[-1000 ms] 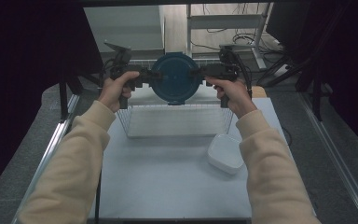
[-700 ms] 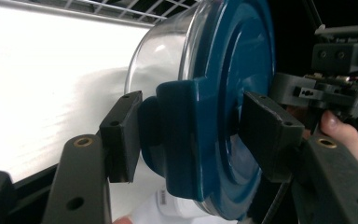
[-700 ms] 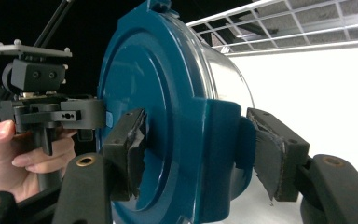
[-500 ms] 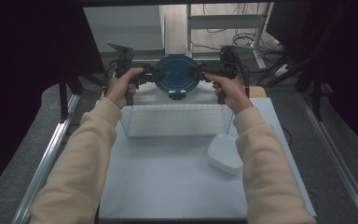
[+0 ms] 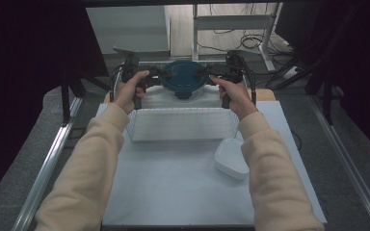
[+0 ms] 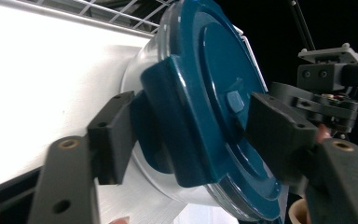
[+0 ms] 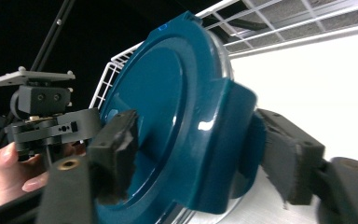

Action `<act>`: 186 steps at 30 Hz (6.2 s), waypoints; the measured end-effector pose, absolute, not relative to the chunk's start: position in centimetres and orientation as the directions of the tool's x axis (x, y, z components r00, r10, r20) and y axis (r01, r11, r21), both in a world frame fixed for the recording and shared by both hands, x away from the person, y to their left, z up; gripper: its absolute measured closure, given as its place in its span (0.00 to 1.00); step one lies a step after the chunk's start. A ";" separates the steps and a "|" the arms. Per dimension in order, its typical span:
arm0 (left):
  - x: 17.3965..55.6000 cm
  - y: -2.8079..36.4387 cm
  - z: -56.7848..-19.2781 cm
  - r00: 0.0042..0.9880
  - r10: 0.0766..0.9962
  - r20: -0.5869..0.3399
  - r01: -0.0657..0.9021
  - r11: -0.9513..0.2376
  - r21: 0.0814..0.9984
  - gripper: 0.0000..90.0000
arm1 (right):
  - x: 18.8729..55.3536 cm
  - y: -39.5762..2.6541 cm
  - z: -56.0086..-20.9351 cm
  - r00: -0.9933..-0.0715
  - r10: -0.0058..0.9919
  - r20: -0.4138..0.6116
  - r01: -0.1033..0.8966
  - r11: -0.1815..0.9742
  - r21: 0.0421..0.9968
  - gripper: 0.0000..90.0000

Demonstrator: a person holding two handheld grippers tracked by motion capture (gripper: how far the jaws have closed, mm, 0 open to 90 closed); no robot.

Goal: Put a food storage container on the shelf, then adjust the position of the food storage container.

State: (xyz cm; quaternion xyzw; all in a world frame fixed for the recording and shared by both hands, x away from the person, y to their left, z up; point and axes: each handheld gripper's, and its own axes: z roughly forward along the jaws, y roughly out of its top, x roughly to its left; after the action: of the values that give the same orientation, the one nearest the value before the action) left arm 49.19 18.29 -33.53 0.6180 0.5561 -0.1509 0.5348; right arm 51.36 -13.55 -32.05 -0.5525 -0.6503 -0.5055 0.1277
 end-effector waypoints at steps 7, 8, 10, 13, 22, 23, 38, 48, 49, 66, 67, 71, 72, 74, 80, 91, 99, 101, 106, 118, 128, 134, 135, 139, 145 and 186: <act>47.3 17.5 -32.3 0.389 0.624 -0.678 0.765 0.192 0.615 0.26 | 49.9 -12.3 -31.1 -0.408 0.670 0.620 0.809 -0.049 0.585 0.13; 47.2 17.5 -32.2 0.389 0.625 -0.677 0.762 0.194 0.617 0.25 | 49.9 -12.2 -31.1 -0.414 0.677 0.609 0.805 -0.040 0.592 0.13; 47.2 17.5 -32.2 0.384 0.623 -0.681 0.768 0.194 0.610 0.25 | 49.9 -12.1 -31.2 -0.421 0.682 0.598 0.801 -0.029 0.598 0.12; 47.2 17.4 -32.3 0.375 0.628 -0.682 0.776 0.190 0.601 0.23 | 50.1 -12.2 -31.3 -0.423 0.667 0.613 0.804 -0.036 0.594 0.11; 47.0 17.8 -33.1 0.384 0.612 -0.692 0.776 0.192 0.600 0.18 | 49.9 -12.7 -31.1 -0.420 0.662 0.620 0.801 -0.049 0.596 0.04; 46.9 18.0 -33.1 0.388 0.611 -0.690 0.772 0.194 0.605 0.18 | 49.5 -12.7 -30.9 -0.428 0.673 0.604 0.794 -0.039 0.606 0.03; 39.9 20.1 -32.0 0.532 0.607 -0.590 0.687 0.097 0.720 0.21 | 43.2 -14.9 -29.6 -0.550 0.728 0.410 0.660 0.077 0.748 0.10; 33.6 19.3 -33.4 0.623 0.605 -0.496 0.634 -0.020 0.773 0.22 | 38.0 -16.3 -32.5 -0.638 0.706 0.307 0.591 0.194 0.783 0.12; 33.0 19.2 -33.8 0.629 0.612 -0.479 0.629 -0.039 0.776 0.22 | 37.7 -16.5 -32.8 -0.643 0.704 0.303 0.588 0.199 0.784 0.13; 28.9 19.6 -40.3 0.655 0.519 -0.550 0.676 -0.078 0.732 0.25 | 31.5 -18.8 -38.6 -0.668 0.709 0.225 0.564 0.285 0.775 0.15; 28.6 19.6 -40.6 0.660 0.525 -0.537 0.672 -0.094 0.735 0.25 | 31.3 -18.9 -38.8 -0.670 0.710 0.217 0.562 0.294 0.773 0.15; 27.6 19.7 -41.5 0.674 0.564 -0.478 0.645 -0.133 0.753 0.27 | 30.5 -19.0 -39.8 -0.674 0.706 0.219 0.569 0.307 0.763 0.16; 27.4 19.6 -41.6 0.680 0.570 -0.461 0.635 -0.143 0.759 0.27 | 30.2 -19.1 -40.3 -0.678 0.702 0.221 0.572 0.314 0.758 0.16; 26.8 19.6 -42.1 0.682 0.610 -0.403 0.606 -0.163 0.778 0.29 | 29.9 -19.2 -41.0 -0.680 0.699 0.223 0.575 0.318 0.753 0.16; 25.7 19.5 -44.2 0.695 0.654 -0.298 0.576 -0.258 0.776 0.29 | 29.8 -19.9 -42.6 -0.659 0.715 0.233 0.604 0.318 0.731 0.16; 25.8 18.7 -46.6 0.690 0.671 -0.272 0.604 -0.327 0.727 0.29 | 30.3 -20.6 -43.2 -0.639 0.734 0.231 0.619 0.312 0.721 0.18; 25.8 19.1 -46.8 0.665 0.693 -0.280 0.625 -0.310 0.716 0.27 | 30.8 -20.8 -43.3 -0.634 0.742 0.218 0.615 0.314 0.724 0.23; 25.9 19.3 -46.8 0.656 0.702 -0.279 0.631 -0.306 0.714 0.27 | 30.9 -21.3 -43.2 -0.625 0.747 0.225 0.619 0.299 0.726 0.27; 25.9 19.8 -46.8 0.638 0.719 -0.276 0.643 -0.300 0.704 0.26 | 31.2 -22.3 -43.1 -0.603 0.767 0.220 0.625 0.282 0.728 0.30; 26.5 20.7 -47.2 0.600 0.742 -0.299 0.676 -0.269 0.686 0.26 | 33.2 -25.1 -42.5 -0.539 0.806 0.244 0.646 0.210 0.734 0.44; 26.4 21.0 -47.0 0.597 0.741 -0.307 0.675 -0.257 0.691 0.25 | 37.4 -25.5 -41.7 -0.510 0.849 0.137 0.708 0.324 0.627 0.68; 26.4 21.1 -47.2 0.584 0.751 -0.309 0.678 -0.241 0.695 0.25 | 40.3 -25.7 -42.7 -0.509 0.858 0.071 0.744 0.397 0.538 0.85; 26.4 21.1 -47.2 0.584 0.751 -0.308 0.677 -0.242 0.695 0.25 | 40.6 -25.7 -42.9 -0.509 0.858 0.070 0.748 0.400 0.529 0.87; 26.4 21.1 -47.3 0.584 0.750 -0.311 0.679 -0.241 0.694 0.25 | 41.7 -25.7 -43.9 -0.519 0.854 0.008 0.754 0.454 0.475 0.95; 26.5 21.2 -47.5 0.575 0.756 -0.313 0.685 -0.236 0.689 0.25 | 41.6 -25.3 -45.1 -0.561 0.827 -0.027 0.741 0.516 0.430 0.99; 26.3 20.9 -47.4 0.575 0.753 -0.319 0.688 -0.234 0.687 0.25 | 32.2 -22.8 -46.1 -0.675 0.715 0.184 0.700 0.540 0.468 0.99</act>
State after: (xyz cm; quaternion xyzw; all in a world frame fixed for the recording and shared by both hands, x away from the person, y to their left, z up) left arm 26.33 20.91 -47.37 0.7847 0.4591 0.0391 0.4147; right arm 32.16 -22.75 -46.07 -0.4030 -0.8774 -0.2600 -0.0145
